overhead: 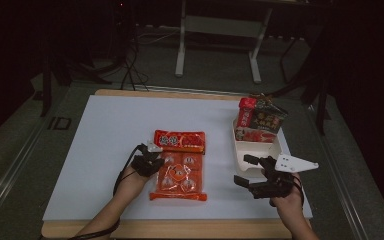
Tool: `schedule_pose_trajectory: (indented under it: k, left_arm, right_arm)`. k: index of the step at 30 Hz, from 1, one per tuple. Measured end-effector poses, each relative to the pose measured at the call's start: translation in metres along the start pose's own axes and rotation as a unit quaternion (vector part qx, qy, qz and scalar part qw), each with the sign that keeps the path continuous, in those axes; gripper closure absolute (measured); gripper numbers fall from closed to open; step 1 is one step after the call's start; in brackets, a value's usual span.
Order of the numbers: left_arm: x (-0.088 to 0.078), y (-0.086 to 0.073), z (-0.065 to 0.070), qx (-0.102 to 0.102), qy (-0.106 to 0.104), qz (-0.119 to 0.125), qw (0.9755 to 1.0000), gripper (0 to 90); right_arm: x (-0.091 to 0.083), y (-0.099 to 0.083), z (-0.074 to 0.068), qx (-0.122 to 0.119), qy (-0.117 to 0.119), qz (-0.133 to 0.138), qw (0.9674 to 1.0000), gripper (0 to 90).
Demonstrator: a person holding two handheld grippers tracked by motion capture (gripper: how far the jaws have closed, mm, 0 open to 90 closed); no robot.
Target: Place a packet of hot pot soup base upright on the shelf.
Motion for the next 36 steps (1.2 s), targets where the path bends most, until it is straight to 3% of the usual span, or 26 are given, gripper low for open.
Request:
schedule_pose_trajectory:
  k: [8,13,15,20,23,28,33,36]
  left_arm:
    - [0.000,0.002,0.004,0.010,-0.006,-0.004,0.9999,90.0]
    - [-0.001,0.009,-0.005,-0.010,-0.003,-0.001,0.9999,90.0]
    - [-0.001,0.013,-0.009,-0.013,0.006,0.001,0.9999,90.0]
    - [0.002,0.028,-0.012,-0.017,0.002,0.011,0.9998,90.0]
    - [0.004,0.037,-0.011,-0.016,0.000,0.017,0.9997,90.0]
    - [0.012,0.050,-0.013,-0.008,0.018,0.009,0.9998,90.0]
    - [0.019,0.056,-0.015,-0.010,0.005,0.004,0.9999,90.0]
    - [0.023,0.059,-0.012,0.003,0.011,0.000,0.9999,90.0]
  right_arm:
    - [-0.001,-0.001,0.001,0.000,-0.001,0.000,1.0000,16.8]
    - [-0.003,-0.001,0.002,0.002,-0.003,0.001,1.0000,16.8]
    - [-0.003,-0.001,0.002,0.002,-0.003,0.002,1.0000,16.8]
    - [-0.004,-0.002,0.002,0.002,-0.002,0.002,1.0000,16.8]
    - [-0.003,-0.002,0.002,0.002,-0.003,0.001,1.0000,16.8]
    - [-0.003,-0.003,0.002,0.002,-0.001,0.000,1.0000,16.8]
    - [-0.004,-0.004,0.002,0.002,0.000,0.000,1.0000,16.8]
    - [-0.004,-0.005,0.003,0.003,0.001,0.000,1.0000,16.8]
Point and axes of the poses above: each handheld gripper's, and its own axes: x roughly forward along the jaws, y roughly out of its top, z roughly to its right, the point moved 5 cm from there along x, roughly forward along the jaws, and after that the axes turned 14 degrees about -z, right-handed, at the moved point
